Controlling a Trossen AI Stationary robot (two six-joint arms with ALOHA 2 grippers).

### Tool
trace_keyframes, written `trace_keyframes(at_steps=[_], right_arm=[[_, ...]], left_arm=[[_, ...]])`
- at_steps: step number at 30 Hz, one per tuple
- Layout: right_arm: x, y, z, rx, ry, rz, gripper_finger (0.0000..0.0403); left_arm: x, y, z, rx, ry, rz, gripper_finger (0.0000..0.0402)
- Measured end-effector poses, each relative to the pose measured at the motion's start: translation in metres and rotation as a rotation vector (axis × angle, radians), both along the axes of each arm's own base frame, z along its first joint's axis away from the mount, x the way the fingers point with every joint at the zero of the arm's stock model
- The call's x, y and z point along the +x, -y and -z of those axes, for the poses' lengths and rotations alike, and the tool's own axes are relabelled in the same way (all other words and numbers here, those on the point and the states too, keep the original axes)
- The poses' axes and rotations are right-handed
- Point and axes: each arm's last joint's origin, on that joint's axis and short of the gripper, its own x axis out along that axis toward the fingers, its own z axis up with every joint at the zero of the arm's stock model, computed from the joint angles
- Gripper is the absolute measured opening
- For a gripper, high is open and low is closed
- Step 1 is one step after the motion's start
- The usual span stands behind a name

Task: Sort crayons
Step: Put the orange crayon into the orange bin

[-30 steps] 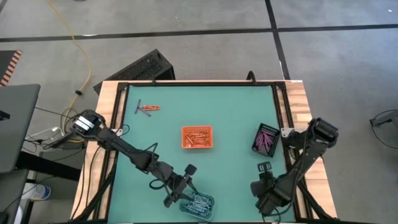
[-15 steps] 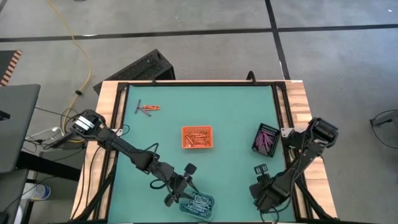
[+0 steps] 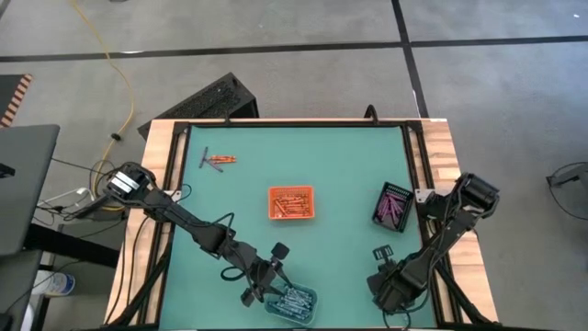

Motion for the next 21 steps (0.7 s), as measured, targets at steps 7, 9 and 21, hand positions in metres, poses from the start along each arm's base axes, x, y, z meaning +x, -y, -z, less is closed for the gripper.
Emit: trace_keyframes(at_steps=[7, 9, 21], right_arm=[[-0.0014, 0.0015, 0.01, 0.046, 0.029, 0.0, 0.0058], [-0.0013, 0.0016, 0.0101, 0.046, 0.029, 0.001, 0.0053], [0.003, -0.0006, 0.0068, 0.056, 0.036, 0.024, 0.0004]], left_arm=[[-0.0002, -0.0001, 0.0006, 0.002, -0.006, 0.0, 0.0142], [-0.0003, -0.0001, 0.0009, 0.004, -0.009, 0.0, 0.0142], [-0.0007, -0.0004, 0.0019, 0.009, -0.019, 0.0, 0.0142]])
